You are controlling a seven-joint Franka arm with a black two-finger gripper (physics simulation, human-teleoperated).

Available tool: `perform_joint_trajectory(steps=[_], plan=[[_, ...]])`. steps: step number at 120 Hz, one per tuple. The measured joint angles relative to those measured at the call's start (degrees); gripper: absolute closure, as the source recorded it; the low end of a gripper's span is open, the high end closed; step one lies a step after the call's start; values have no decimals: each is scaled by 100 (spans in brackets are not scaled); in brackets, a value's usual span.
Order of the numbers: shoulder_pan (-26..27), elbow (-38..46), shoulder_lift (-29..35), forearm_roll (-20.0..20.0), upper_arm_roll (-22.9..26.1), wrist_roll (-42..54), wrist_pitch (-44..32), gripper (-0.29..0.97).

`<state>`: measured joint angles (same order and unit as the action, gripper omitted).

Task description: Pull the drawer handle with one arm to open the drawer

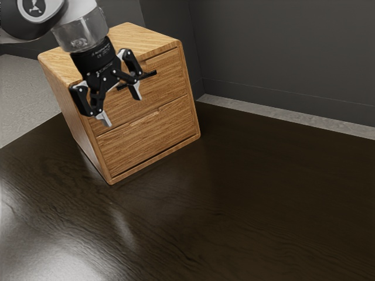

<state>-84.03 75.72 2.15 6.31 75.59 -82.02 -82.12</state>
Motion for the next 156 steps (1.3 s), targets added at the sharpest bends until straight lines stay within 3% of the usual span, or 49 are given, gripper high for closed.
perform_joint_trajectory(steps=[31, 52, 90, 106, 116, 124, 146, 156], plan=[[129, -38, 1, -38, -27, -548, 4, 2], [35, -984, 207, -230, -117, -938, 152, 2], [-93, -778, 243, -649, -249, -3116, -231, 4], [-128, -858, 333, -515, -393, -3868, -300, 4], [-252, -761, 597, 17, -629, -4198, -318, 3], [-350, -596, 930, 213, -720, -4434, -326, 3], [-511, -465, 1051, 405, -628, -4982, -327, 3], [-574, -787, 1010, 452, -815, -5152, -254, 3]])
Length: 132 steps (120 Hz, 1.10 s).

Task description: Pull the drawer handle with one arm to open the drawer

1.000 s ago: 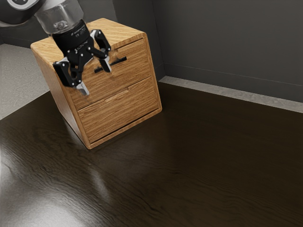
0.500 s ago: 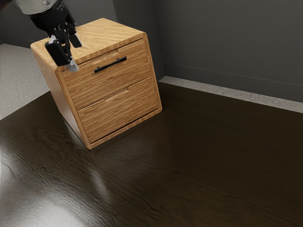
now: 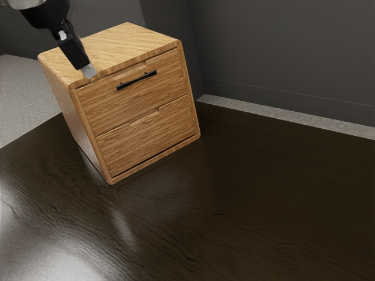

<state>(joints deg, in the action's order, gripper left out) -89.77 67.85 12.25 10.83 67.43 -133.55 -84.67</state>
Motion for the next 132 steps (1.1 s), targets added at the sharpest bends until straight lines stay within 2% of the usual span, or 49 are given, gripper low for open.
perform_joint_trajectory(steps=[28, 36, 42, 48, 56, 69, 88, 104, 119, 132], plan=[[-54, -134, 13, -94, -399, -356, 303, 3], [-393, -162, 187, -73, -425, -446, 349, 3], [-1255, -181, 589, 208, -218, -494, 364, 3], [-2286, -203, 1190, 678, 129, -495, 345, 3], [-2891, -209, 1817, 1284, 276, -476, 229, 3], [-3102, -164, 2348, 1821, 348, -403, 52, 4], [-3268, 62, 2854, 2147, 579, -246, -407, 8], [-3631, 82, 3359, 2581, 571, -109, -718, 11], [-3730, 33, 3540, 2843, 756, 14, -950, 14], [-4072, 11, 3604, 3123, 998, 152, -1180, 15]])
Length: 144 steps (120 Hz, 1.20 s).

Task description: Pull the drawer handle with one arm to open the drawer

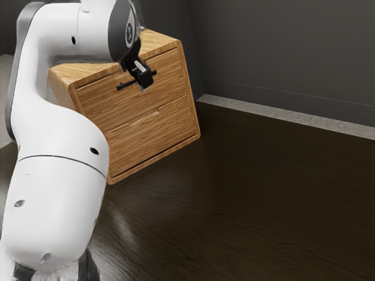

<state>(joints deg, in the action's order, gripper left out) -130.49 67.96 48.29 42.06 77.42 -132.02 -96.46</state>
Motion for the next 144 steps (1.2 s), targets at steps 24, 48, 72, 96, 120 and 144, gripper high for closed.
perform_joint_trajectory(steps=[24, 48, 72, 96, 120, 144], plan=[[-180, 63, -242, 145, 453, 322, -411, 17], [-244, 320, -217, -296, 572, 614, -567, 18], [-246, 316, -211, -392, 652, 896, -776, 19], [-251, 245, -202, -219, 792, 1129, -1092, 20], [-551, 234, -110, -21, 952, 1317, -1372, 20], [-610, 244, -89, 61, 1004, 1473, -1534, 21]])
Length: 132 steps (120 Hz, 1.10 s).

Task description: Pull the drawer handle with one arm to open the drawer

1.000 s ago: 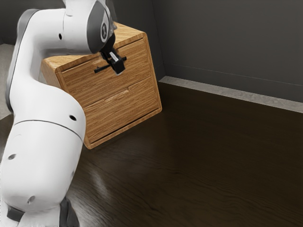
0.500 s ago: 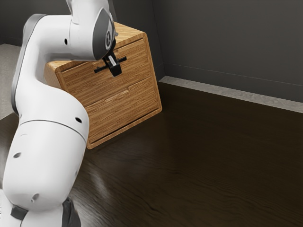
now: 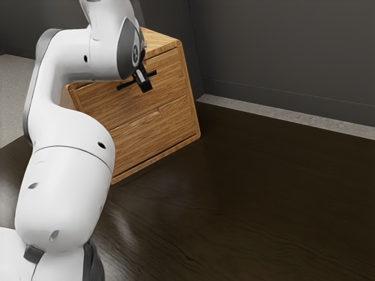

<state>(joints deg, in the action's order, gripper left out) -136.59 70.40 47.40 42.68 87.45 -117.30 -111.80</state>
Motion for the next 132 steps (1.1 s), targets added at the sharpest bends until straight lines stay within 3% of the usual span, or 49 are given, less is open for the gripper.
perform_joint_trajectory(steps=[50, 132], plan=[[-46, 71, 1, 21, 41, 246, -23, 48], [-3, 176, 35, 13, 9, 437, 85, 57]])
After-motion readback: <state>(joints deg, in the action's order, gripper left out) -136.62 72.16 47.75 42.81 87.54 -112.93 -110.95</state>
